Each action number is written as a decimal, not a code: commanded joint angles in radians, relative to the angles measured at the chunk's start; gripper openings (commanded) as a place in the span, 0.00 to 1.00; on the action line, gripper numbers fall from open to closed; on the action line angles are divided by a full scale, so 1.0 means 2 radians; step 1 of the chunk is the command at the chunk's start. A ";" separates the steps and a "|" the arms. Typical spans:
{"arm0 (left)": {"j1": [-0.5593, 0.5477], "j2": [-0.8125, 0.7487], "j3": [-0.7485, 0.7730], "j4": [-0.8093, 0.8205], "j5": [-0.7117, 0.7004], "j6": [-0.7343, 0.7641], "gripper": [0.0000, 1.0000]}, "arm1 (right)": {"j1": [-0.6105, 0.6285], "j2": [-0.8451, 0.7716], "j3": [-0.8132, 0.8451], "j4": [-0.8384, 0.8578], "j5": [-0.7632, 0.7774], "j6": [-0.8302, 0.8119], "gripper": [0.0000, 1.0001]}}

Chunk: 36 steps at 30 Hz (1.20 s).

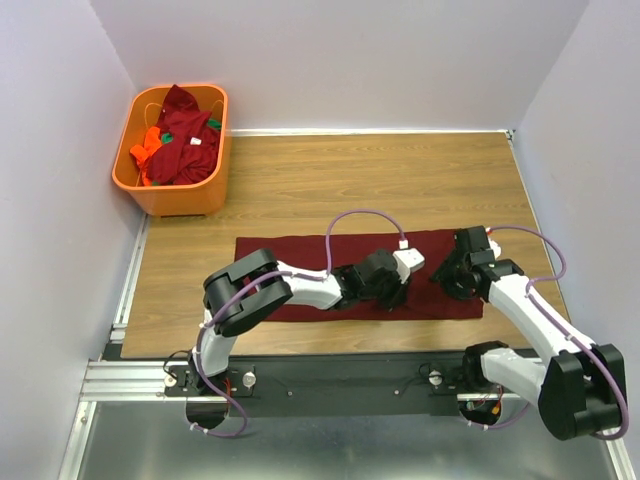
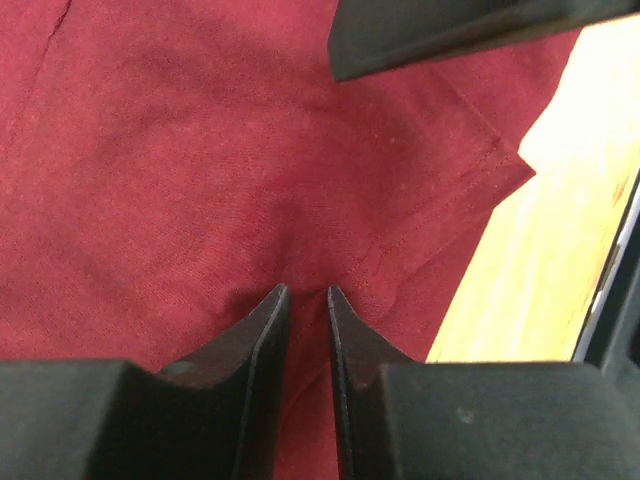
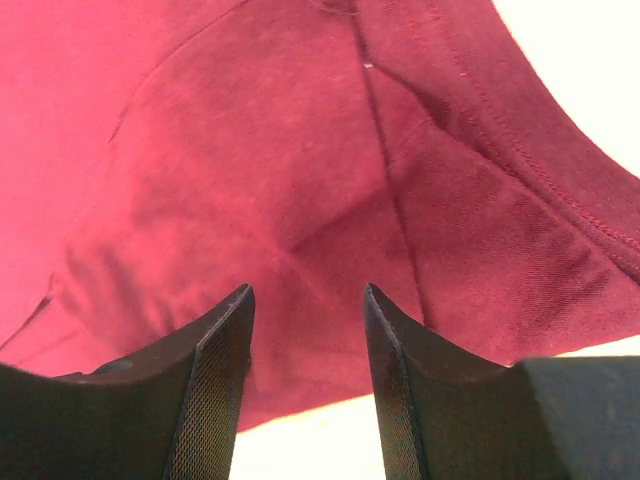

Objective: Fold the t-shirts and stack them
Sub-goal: Fold the tshirt

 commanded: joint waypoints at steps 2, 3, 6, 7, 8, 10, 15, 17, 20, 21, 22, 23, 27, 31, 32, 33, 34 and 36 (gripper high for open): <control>0.000 0.031 0.021 -0.014 0.019 -0.017 0.30 | -0.002 0.028 -0.004 0.014 0.059 0.014 0.57; 0.000 0.034 0.024 -0.013 0.021 -0.017 0.30 | -0.001 0.031 -0.001 0.015 0.063 0.015 0.57; 0.000 0.030 0.023 -0.008 0.022 -0.019 0.32 | -0.002 0.051 0.003 0.017 0.076 0.013 0.59; 0.000 0.017 0.017 -0.006 0.022 -0.019 0.34 | -0.003 0.057 0.006 0.019 0.084 0.013 0.61; 0.000 0.009 0.014 -0.004 0.022 -0.019 0.35 | -0.002 0.060 0.008 0.018 0.089 0.012 0.61; 0.004 -0.021 0.001 0.005 0.026 -0.019 0.41 | -0.004 0.067 0.013 0.019 0.109 0.011 0.69; 0.033 -0.088 -0.024 0.003 0.016 -0.040 0.42 | -0.020 0.103 0.035 0.023 0.113 -0.005 0.69; 0.065 -0.116 -0.035 -0.012 -0.004 -0.069 0.41 | -0.032 0.120 0.041 0.031 0.113 -0.013 0.70; 0.098 -0.137 -0.038 -0.043 -0.053 -0.104 0.36 | -0.053 0.137 0.048 0.045 0.106 -0.027 0.71; 0.114 -0.137 -0.033 -0.070 -0.076 -0.108 0.35 | -0.069 0.152 0.054 0.050 0.103 -0.030 0.71; 0.119 -0.134 -0.021 -0.085 -0.092 -0.112 0.33 | -0.078 0.160 0.059 0.063 0.096 -0.036 0.71; 0.125 -0.130 -0.013 -0.102 -0.125 -0.118 0.29 | -0.085 0.175 0.067 0.069 0.084 -0.046 0.71; 0.130 -0.116 0.007 -0.160 -0.184 -0.141 0.27 | -0.091 0.255 0.128 0.075 0.071 -0.058 0.71; 0.130 -0.124 -0.020 -0.162 -0.195 -0.152 0.25 | -0.091 0.340 0.199 0.082 0.052 -0.068 0.71; 0.130 -0.126 -0.025 -0.163 -0.193 -0.152 0.25 | -0.091 0.356 0.239 0.082 0.037 -0.078 0.71; 0.130 -0.129 -0.031 -0.163 -0.193 -0.155 0.24 | -0.092 0.396 0.261 0.082 0.029 -0.085 0.71; 0.130 -0.135 -0.041 -0.162 -0.190 -0.160 0.25 | -0.091 0.415 0.281 0.081 0.024 -0.092 0.71; 0.129 -0.142 -0.048 -0.158 -0.187 -0.164 0.24 | -0.091 0.478 0.356 0.080 0.005 -0.115 0.71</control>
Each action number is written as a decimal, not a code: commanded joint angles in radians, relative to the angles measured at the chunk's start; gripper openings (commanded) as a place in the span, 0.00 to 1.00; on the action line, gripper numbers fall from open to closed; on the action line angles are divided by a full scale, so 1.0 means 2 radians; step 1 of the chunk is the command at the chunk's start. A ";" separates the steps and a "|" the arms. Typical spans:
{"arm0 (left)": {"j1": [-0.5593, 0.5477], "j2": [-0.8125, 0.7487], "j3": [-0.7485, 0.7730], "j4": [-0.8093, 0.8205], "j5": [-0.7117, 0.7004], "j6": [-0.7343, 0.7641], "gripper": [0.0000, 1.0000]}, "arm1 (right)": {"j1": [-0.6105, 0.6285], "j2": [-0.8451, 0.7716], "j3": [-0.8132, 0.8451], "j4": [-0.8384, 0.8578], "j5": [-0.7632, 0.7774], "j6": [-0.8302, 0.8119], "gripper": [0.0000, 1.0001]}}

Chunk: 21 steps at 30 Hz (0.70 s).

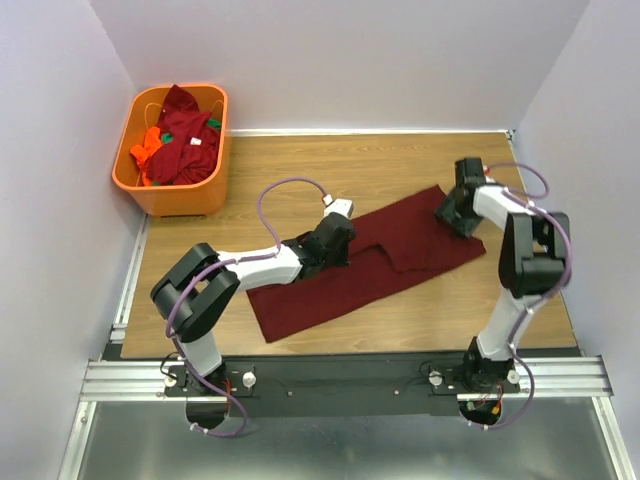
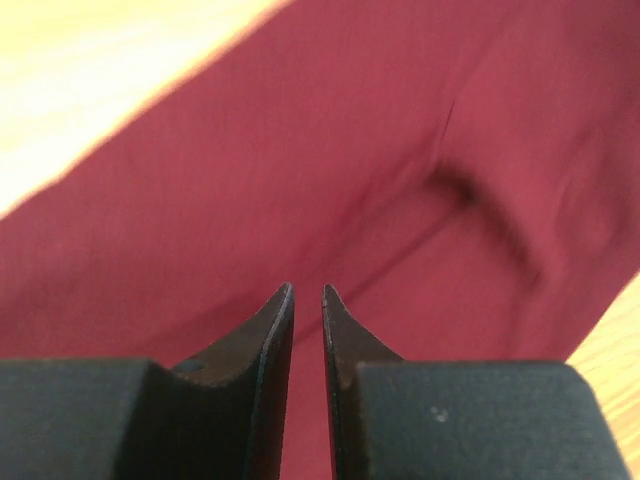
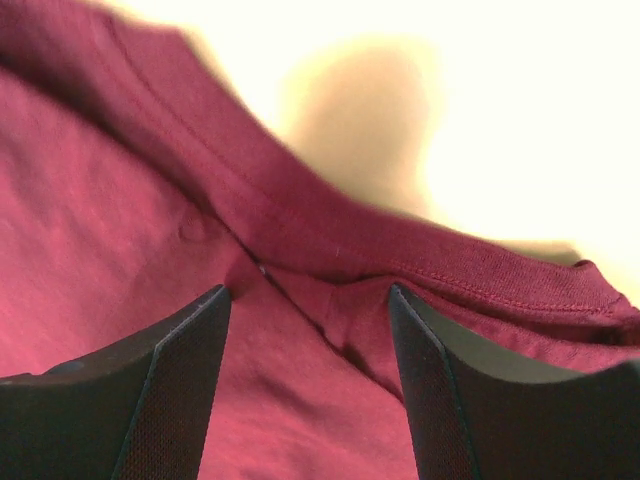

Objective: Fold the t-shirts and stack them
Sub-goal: Fold the tshirt

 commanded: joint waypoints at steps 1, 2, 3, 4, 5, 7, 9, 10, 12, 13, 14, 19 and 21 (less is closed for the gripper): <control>-0.002 -0.027 -0.024 -0.014 -0.021 -0.020 0.24 | -0.001 0.122 0.107 0.017 -0.063 -0.042 0.71; -0.002 -0.030 -0.025 -0.014 -0.020 -0.020 0.24 | 0.001 0.145 0.165 0.011 -0.080 -0.054 0.71; -0.002 -0.032 -0.024 -0.015 -0.019 -0.018 0.24 | 0.003 0.196 0.203 0.003 -0.086 -0.060 0.71; -0.002 -0.034 -0.019 -0.018 -0.019 -0.017 0.24 | 0.006 0.220 0.237 -0.022 -0.086 -0.065 0.71; -0.001 -0.035 -0.016 -0.021 -0.021 -0.016 0.24 | 0.010 0.243 0.270 -0.033 -0.081 -0.070 0.71; -0.001 -0.033 -0.011 -0.024 -0.023 -0.012 0.25 | 0.027 0.310 0.375 -0.061 -0.078 -0.089 0.71; 0.002 -0.030 -0.008 -0.041 -0.025 -0.010 0.25 | 0.046 0.359 0.487 -0.081 -0.073 -0.113 0.72; 0.002 -0.030 -0.011 -0.044 -0.029 -0.010 0.25 | 0.052 0.404 0.529 -0.102 -0.071 -0.124 0.72; 0.002 -0.028 -0.015 -0.051 -0.029 -0.007 0.25 | 0.065 0.443 0.594 -0.125 -0.068 -0.144 0.73; 0.001 -0.026 -0.021 -0.050 -0.015 -0.007 0.25 | 0.069 0.467 0.635 -0.132 -0.070 -0.156 0.74; 0.001 -0.025 -0.023 -0.048 -0.009 -0.007 0.25 | 0.070 0.472 0.643 -0.131 -0.069 -0.162 0.75; -0.024 -0.007 -0.035 -0.038 0.016 -0.013 0.24 | 0.077 0.472 0.656 -0.109 -0.086 -0.198 0.80; -0.035 0.003 -0.032 -0.034 0.023 -0.016 0.24 | 0.084 0.469 0.656 -0.102 -0.091 -0.216 0.82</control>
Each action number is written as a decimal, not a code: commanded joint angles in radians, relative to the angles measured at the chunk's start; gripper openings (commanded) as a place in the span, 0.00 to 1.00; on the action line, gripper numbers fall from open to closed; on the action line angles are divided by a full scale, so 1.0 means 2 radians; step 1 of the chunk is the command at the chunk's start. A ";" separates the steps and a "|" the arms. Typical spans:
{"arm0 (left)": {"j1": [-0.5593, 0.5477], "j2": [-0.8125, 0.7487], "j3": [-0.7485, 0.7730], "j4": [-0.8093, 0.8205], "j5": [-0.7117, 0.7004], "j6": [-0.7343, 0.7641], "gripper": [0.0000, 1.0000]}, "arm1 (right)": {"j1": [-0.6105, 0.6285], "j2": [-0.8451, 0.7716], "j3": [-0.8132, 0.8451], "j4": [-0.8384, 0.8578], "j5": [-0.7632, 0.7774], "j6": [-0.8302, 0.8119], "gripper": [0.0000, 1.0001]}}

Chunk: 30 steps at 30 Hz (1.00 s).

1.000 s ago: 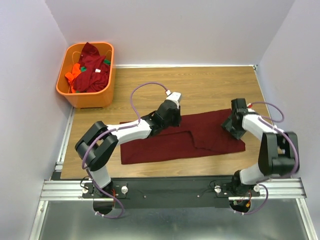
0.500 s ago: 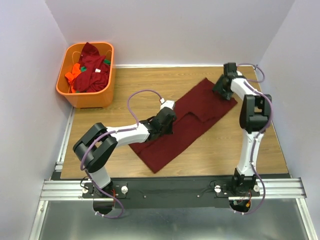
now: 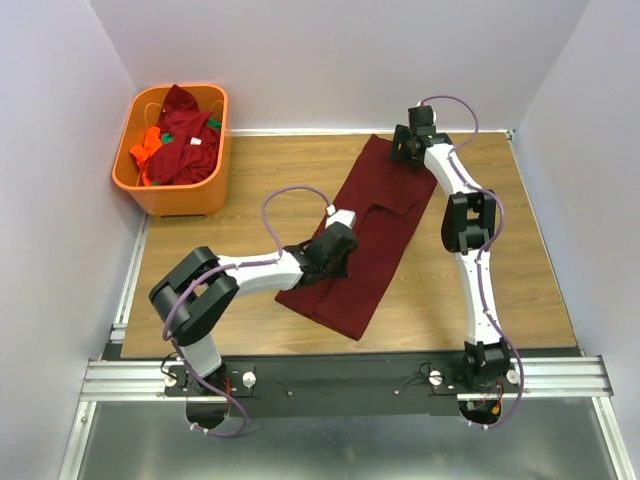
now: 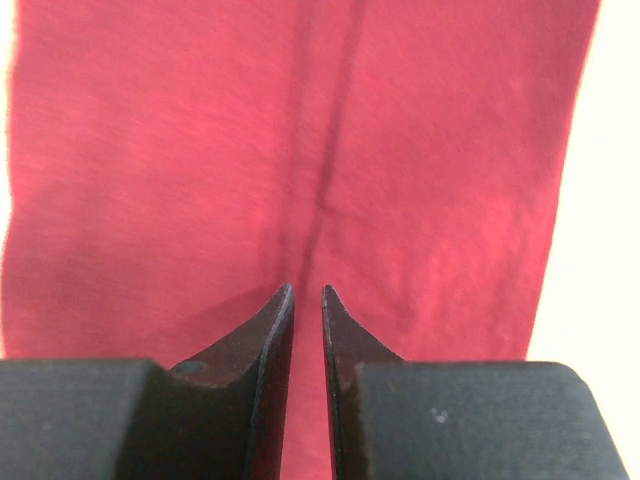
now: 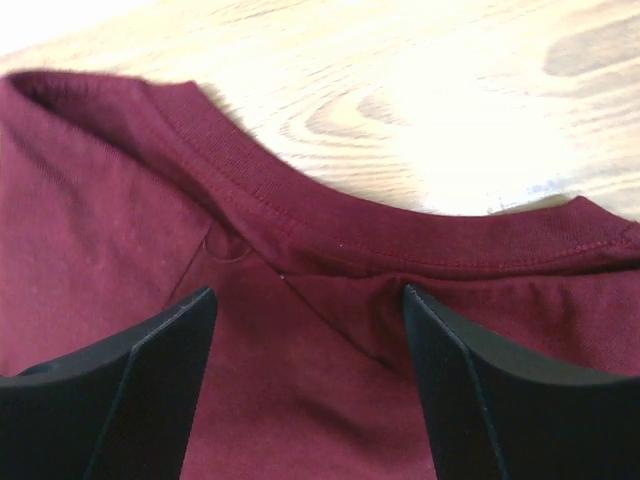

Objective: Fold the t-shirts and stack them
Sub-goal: Fold the tshirt

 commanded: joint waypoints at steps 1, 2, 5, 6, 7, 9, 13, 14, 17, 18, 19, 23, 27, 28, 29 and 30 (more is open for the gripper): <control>-0.030 0.033 -0.001 0.004 0.024 -0.008 0.24 | 0.010 0.037 -0.004 -0.048 -0.039 -0.041 0.82; -0.042 0.041 0.001 0.004 0.024 -0.012 0.24 | 0.014 0.037 -0.002 -0.046 -0.041 -0.050 0.83; -0.068 0.065 0.008 0.005 0.033 -0.032 0.22 | 0.019 0.036 0.001 -0.044 -0.037 -0.061 0.84; -0.073 0.070 0.009 0.009 0.036 -0.035 0.22 | 0.019 0.034 0.000 -0.044 -0.037 -0.063 0.84; -0.078 0.078 0.015 0.010 0.037 -0.038 0.22 | 0.020 0.031 -0.001 -0.043 -0.036 -0.064 0.84; -0.086 0.082 0.019 0.011 0.045 -0.049 0.21 | 0.020 0.027 -0.005 -0.043 -0.035 -0.067 0.84; -0.107 0.089 0.041 0.011 0.049 -0.057 0.21 | 0.023 0.021 -0.005 -0.041 -0.036 -0.075 0.84; -0.109 0.089 0.045 0.011 0.050 -0.057 0.21 | 0.024 0.019 -0.005 -0.040 -0.034 -0.079 0.85; -0.112 0.091 0.057 0.030 0.066 -0.052 0.22 | 0.029 0.017 -0.002 -0.038 -0.039 -0.089 0.89; -0.112 0.089 0.062 0.043 0.070 -0.048 0.23 | 0.030 0.015 0.001 -0.037 -0.039 -0.090 0.91; -0.112 0.089 0.062 0.048 0.074 -0.048 0.25 | 0.031 0.015 0.004 -0.037 -0.040 -0.092 0.91; -0.111 0.085 0.088 0.074 0.101 -0.029 0.37 | 0.037 0.010 0.022 -0.032 -0.046 -0.097 0.98; -0.092 0.055 0.095 0.085 0.105 -0.011 0.42 | 0.038 -0.017 0.032 -0.030 -0.033 -0.090 1.00; -0.087 0.033 0.091 0.087 0.105 -0.009 0.43 | 0.039 -0.036 0.031 -0.027 -0.030 -0.089 1.00; -0.080 0.019 0.076 0.088 0.104 -0.008 0.43 | 0.038 -0.049 0.028 -0.027 -0.020 -0.081 1.00; -0.072 0.004 0.068 0.088 0.100 -0.008 0.43 | 0.039 -0.062 0.024 -0.028 -0.017 -0.077 1.00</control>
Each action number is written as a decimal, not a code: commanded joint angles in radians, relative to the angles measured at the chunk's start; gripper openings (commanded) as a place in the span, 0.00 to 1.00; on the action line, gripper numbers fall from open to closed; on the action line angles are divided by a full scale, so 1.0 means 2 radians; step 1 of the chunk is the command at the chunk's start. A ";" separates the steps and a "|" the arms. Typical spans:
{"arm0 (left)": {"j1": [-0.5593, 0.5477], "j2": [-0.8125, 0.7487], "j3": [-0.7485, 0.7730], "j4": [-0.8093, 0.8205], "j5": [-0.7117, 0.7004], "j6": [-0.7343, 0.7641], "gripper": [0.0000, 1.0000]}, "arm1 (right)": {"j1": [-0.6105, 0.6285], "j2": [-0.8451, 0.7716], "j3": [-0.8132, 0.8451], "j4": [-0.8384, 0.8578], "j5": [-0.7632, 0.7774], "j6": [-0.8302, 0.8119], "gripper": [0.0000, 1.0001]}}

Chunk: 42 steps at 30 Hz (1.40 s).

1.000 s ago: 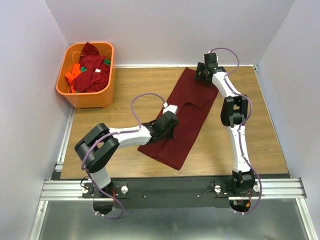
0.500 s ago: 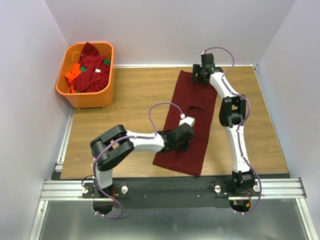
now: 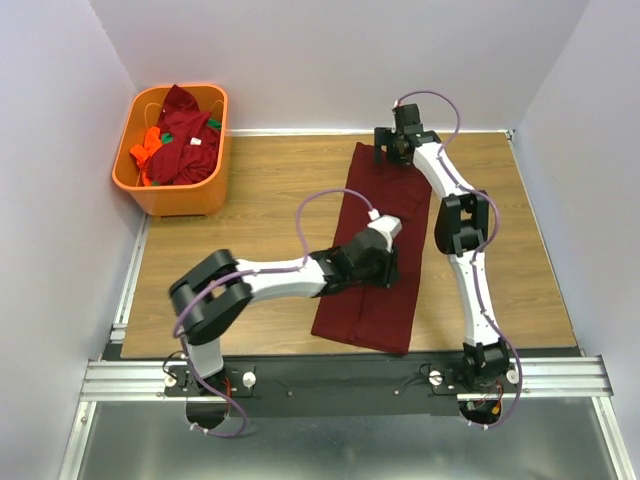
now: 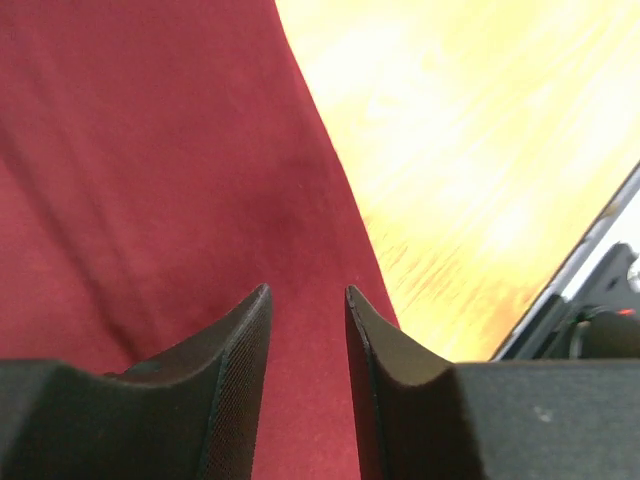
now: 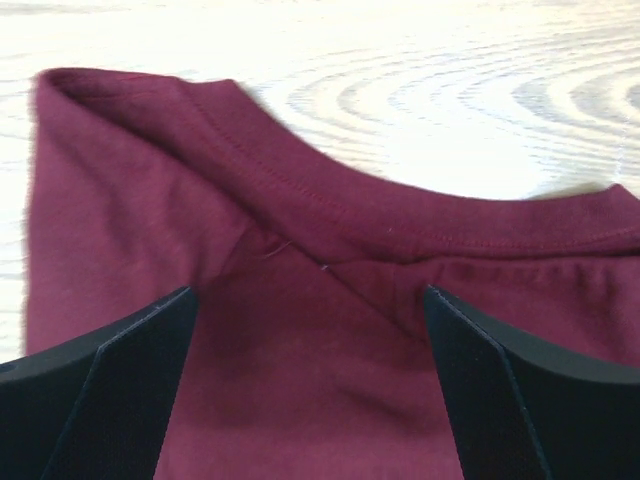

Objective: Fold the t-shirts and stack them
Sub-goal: Fold the tshirt

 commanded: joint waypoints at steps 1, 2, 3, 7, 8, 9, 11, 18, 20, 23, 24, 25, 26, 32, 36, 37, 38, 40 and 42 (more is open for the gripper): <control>0.044 -0.094 -0.037 0.020 0.001 0.012 0.43 | 0.005 -0.090 -0.011 -0.007 0.012 0.016 1.00; 0.054 -0.109 -0.049 0.018 -0.003 0.007 0.43 | 0.005 -0.107 -0.027 -0.007 0.017 0.024 1.00; 0.064 -0.124 -0.062 0.015 -0.006 0.001 0.43 | 0.005 -0.126 -0.044 -0.008 0.022 0.042 1.00; 0.114 -0.202 -0.141 -0.001 -0.025 -0.032 0.41 | 0.009 -0.232 -0.183 0.001 0.011 0.094 1.00; 0.125 -0.210 -0.151 -0.004 -0.028 -0.036 0.41 | 0.012 -0.251 -0.254 0.012 0.015 0.104 1.00; 0.127 -0.218 -0.159 -0.008 -0.032 -0.039 0.40 | 0.025 -0.290 -0.288 0.029 0.022 0.107 0.99; 0.129 -0.232 -0.183 -0.018 -0.042 -0.055 0.38 | 0.034 -0.307 -0.341 0.066 0.039 0.114 0.97; 0.123 -0.236 -0.243 0.000 -0.026 -0.092 0.29 | 0.046 -0.256 -0.362 0.066 0.040 0.128 0.88; 0.110 -0.229 -0.251 0.006 -0.030 -0.104 0.28 | 0.047 -0.225 -0.355 0.068 0.037 0.130 0.85; 0.088 -0.223 -0.252 0.006 -0.039 -0.118 0.27 | 0.051 -0.185 -0.333 0.066 0.043 0.125 0.84; 0.085 -0.223 -0.252 0.006 -0.041 -0.120 0.27 | 0.053 -0.178 -0.329 0.067 0.050 0.123 0.84; 0.081 -0.223 -0.252 0.006 -0.043 -0.123 0.27 | 0.053 -0.170 -0.325 0.067 0.054 0.121 0.84; 0.079 -0.223 -0.252 0.006 -0.044 -0.127 0.27 | 0.054 -0.158 -0.321 0.067 0.055 0.120 0.84; 0.079 -0.249 -0.255 -0.008 -0.069 -0.138 0.27 | 0.074 -0.109 -0.294 0.062 0.030 0.103 0.84; 0.085 -0.274 -0.253 -0.031 -0.090 -0.141 0.28 | 0.097 -0.069 -0.242 0.042 0.022 0.098 0.84; 0.093 -0.285 -0.255 -0.035 -0.092 -0.141 0.28 | 0.107 -0.051 -0.212 0.033 0.016 0.098 0.84; 0.096 -0.290 -0.255 -0.037 -0.092 -0.141 0.29 | 0.111 -0.043 -0.198 0.028 0.013 0.099 0.84; 0.110 -0.299 -0.255 -0.041 -0.092 -0.136 0.29 | 0.121 -0.028 -0.153 0.019 -0.001 0.105 0.84; 0.119 -0.308 -0.257 -0.044 -0.093 -0.134 0.30 | 0.127 -0.008 -0.125 0.018 -0.015 0.115 0.84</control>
